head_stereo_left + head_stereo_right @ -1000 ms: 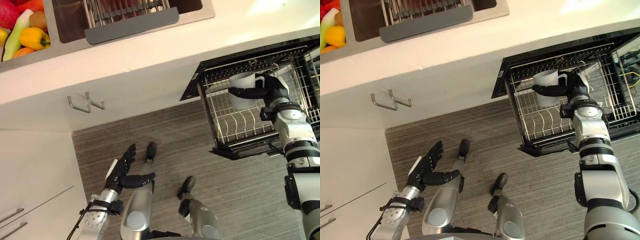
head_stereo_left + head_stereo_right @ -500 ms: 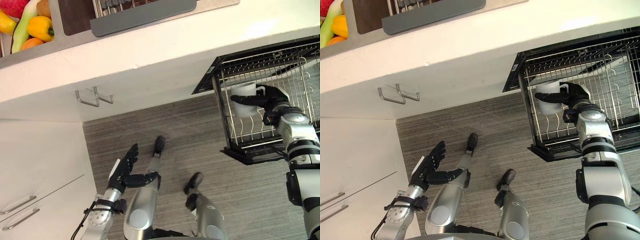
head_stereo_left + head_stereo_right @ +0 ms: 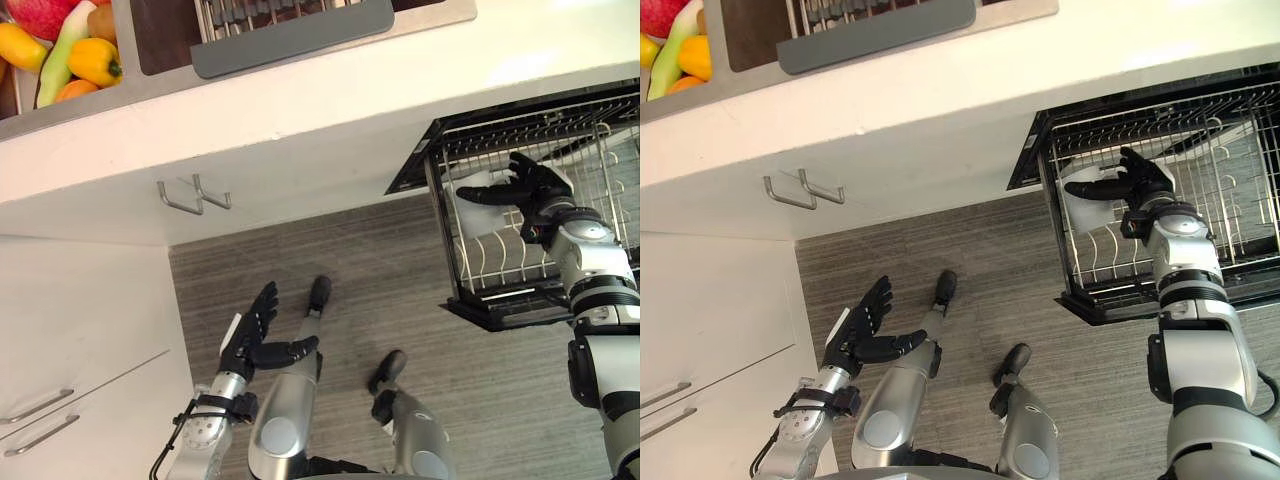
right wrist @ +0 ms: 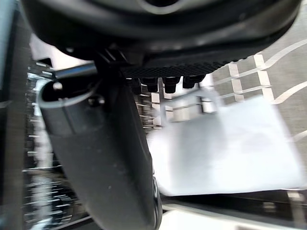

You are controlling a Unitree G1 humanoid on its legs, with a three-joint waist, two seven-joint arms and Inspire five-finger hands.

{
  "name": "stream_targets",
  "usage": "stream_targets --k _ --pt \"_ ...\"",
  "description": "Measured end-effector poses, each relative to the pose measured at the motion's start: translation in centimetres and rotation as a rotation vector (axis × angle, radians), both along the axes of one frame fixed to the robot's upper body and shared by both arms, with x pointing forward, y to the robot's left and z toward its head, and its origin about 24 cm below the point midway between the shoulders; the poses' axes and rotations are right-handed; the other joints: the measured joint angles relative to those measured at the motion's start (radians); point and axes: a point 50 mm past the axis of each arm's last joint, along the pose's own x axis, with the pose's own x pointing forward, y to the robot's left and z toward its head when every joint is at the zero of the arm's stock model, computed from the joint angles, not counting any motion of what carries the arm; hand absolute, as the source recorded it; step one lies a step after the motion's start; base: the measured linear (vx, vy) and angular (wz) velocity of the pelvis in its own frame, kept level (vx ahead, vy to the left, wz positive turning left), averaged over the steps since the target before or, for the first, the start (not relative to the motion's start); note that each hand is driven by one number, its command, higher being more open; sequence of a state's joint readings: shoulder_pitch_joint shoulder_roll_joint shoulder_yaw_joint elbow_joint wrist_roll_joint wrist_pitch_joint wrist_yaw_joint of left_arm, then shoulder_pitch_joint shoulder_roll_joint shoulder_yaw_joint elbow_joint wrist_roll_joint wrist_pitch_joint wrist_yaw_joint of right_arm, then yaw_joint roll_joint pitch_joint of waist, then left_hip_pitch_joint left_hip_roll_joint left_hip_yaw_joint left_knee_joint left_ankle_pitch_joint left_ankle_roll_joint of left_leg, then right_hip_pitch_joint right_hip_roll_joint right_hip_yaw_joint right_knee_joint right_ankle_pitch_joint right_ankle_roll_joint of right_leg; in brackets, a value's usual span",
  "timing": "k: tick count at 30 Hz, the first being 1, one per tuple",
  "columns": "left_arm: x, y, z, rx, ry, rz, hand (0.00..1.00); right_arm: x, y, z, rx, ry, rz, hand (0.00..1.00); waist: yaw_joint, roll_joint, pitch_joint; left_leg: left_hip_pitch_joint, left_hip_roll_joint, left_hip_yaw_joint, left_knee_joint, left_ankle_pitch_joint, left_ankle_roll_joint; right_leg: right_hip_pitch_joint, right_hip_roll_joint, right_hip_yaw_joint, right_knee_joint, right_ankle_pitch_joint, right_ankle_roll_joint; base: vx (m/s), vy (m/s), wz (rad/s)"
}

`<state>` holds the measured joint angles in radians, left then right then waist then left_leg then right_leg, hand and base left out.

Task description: Walk over to the sink, pick up the cup, carry it to the dishwasher, place the cup inside the dishwasher, then close the dishwasher door

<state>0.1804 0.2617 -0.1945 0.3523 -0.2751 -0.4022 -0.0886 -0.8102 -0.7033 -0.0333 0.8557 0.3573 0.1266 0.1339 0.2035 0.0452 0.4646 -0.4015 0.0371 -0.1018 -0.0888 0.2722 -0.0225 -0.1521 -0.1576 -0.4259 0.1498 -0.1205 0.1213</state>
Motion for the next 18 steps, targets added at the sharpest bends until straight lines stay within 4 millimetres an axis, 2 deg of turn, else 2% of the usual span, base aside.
stream_targets --k 3,4,7,8,9,10,11,12,14,15,17,18 --pt "-0.1 0.1 -0.1 0.004 0.007 0.004 1.0 -0.4 0.3 0.2 -0.01 -0.05 0.026 1.0 -0.004 -0.003 -0.002 0.017 0.004 0.01 0.0 -0.004 0.001 0.013 0.002 0.01 -0.005 0.002 0.0 -0.01 -0.001 -0.12" --pt "-0.1 0.2 -0.2 0.011 0.012 0.007 1.0 -0.8 0.4 -0.2 -0.004 -0.059 0.042 1.0 -0.004 -0.011 -0.007 0.024 0.006 0.018 0.0 -0.007 0.001 0.021 0.005 0.017 -0.018 0.007 0.0 0.03 -0.016 -0.16" --pt "-0.7 1.0 -0.7 0.052 0.035 0.038 1.0 -1.6 1.5 -2.1 0.078 -0.071 0.089 1.0 -0.025 -0.049 -0.028 0.038 0.007 0.038 0.0 -0.014 0.002 0.037 0.01 0.033 -0.046 0.02 0.002 0.06 -0.02 -0.18" --pt "-1.0 1.6 -1.3 0.061 0.068 0.063 1.0 -2.3 2.3 -3.7 0.146 -0.081 0.111 1.0 -0.042 -0.073 -0.042 0.056 0.006 0.053 0.0 -0.02 0.003 0.055 0.009 0.043 -0.059 0.022 0.003 0.1 -0.02 -0.18" --pt "-1.2 1.7 -1.6 0.064 0.082 0.07 1.0 -2.6 2.7 -4.3 0.165 -0.079 0.118 1.0 -0.048 -0.081 -0.048 0.065 0.006 0.062 0.0 -0.022 0.002 0.064 0.008 0.049 -0.064 0.024 0.004 0.1 -0.016 -0.25" --pt "-1.6 2.1 -2.2 0.086 0.113 0.077 1.0 -3.7 3.5 -5.9 0.196 -0.073 0.134 1.0 -0.06 -0.096 -0.072 0.078 0.007 0.075 0.0 -0.026 0.0 0.072 0.007 0.061 -0.066 0.024 0.004 0.05 -0.011 -0.23" --pt "-1.8 2.2 -2.4 0.101 0.125 0.077 1.0 -4.5 4.1 -6.6 0.211 -0.078 0.144 1.0 -0.069 -0.103 -0.083 0.089 0.008 0.083 0.0 -0.027 -0.001 0.078 0.006 0.068 -0.068 0.024 0.004 0.03 -0.012 -0.22" --pt "-1.9 2.3 -2.6 0.104 0.135 0.081 1.0 -4.9 4.4 -7.0 0.219 -0.082 0.152 1.0 -0.079 -0.104 -0.09 0.097 0.01 0.086 0.0 -0.03 -0.003 0.084 0.007 0.071 -0.069 0.025 0.005 -0.01 -0.015 -0.2" --pt "-3.0 2.3 -3.7 0.129 0.191 0.097 1.0 -7.2 5.9 -8.8 0.292 -0.108 0.152 1.0 -0.099 -0.109 -0.159 0.114 0.02 0.111 -0.005 -0.054 -0.009 0.088 0.013 0.097 -0.079 0.027 0.001 -0.03 -0.015 -0.33" --pt "-3.5 2.3 -4.1 0.144 0.207 0.108 1.0 -7.9 6.2 -9.2 0.31 -0.119 0.148 1.0 -0.101 -0.111 -0.175 0.123 0.022 0.121 -0.006 -0.061 -0.013 0.093 0.014 0.106 -0.083 0.028 0.0 -0.01 -0.017 -0.41" --pt "-5.4 2.4 -5.6 0.179 0.289 0.197 1.0 -10.6 7.3 -10.2 0.359 -0.159 0.136 1.0 -0.122 -0.111 -0.234 0.158 0.024 0.145 -0.006 -0.077 -0.015 0.117 0.013 0.132 -0.098 0.027 -0.001 0.01 -0.022 -0.35" --pt "-6.0 2.5 -6.0 0.184 0.313 0.226 1.0 -11.3 7.4 -10.3 0.365 -0.172 0.132 1.0 -0.129 -0.112 -0.249 0.163 0.025 0.149 -0.006 -0.079 -0.016 0.121 0.013 0.137 -0.1 0.027 -0.001 0.02 -0.018 -0.23"
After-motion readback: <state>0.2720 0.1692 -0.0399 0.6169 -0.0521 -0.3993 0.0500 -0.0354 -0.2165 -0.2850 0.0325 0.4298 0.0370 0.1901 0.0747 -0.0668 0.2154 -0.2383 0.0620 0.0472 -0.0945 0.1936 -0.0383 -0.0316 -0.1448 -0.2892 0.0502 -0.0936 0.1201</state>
